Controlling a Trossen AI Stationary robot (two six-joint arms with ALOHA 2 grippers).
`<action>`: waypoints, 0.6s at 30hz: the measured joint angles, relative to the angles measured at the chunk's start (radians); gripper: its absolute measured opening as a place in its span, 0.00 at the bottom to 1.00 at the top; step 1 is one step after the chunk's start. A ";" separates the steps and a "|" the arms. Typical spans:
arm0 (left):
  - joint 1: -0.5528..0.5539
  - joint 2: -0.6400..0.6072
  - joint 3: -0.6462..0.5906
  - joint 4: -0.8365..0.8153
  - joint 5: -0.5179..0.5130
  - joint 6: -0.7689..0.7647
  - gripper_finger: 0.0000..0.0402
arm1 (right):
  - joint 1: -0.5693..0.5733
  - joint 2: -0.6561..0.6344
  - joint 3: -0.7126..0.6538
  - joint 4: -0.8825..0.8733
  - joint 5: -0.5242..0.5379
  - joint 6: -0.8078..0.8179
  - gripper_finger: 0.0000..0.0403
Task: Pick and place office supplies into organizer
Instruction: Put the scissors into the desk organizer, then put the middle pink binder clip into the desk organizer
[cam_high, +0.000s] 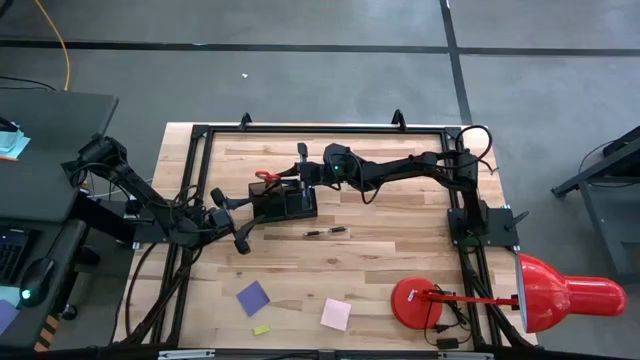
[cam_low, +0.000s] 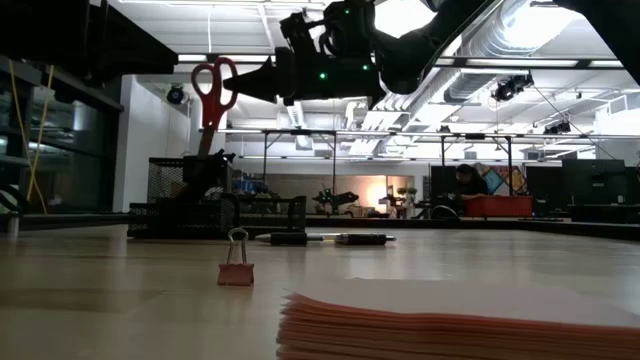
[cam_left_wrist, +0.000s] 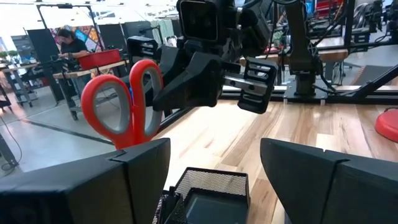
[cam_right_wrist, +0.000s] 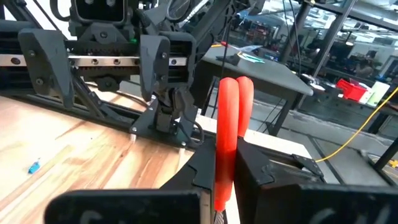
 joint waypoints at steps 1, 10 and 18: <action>0.000 0.000 0.000 0.000 0.000 0.000 0.59 | 0.000 0.000 0.000 -0.001 0.000 -0.001 0.03; 0.000 0.000 0.000 0.000 0.029 -0.003 0.59 | 0.000 0.049 0.000 0.110 -0.052 0.044 0.19; 0.000 0.000 0.000 0.000 0.045 -0.004 0.59 | -0.002 0.070 0.000 0.132 -0.048 0.037 0.41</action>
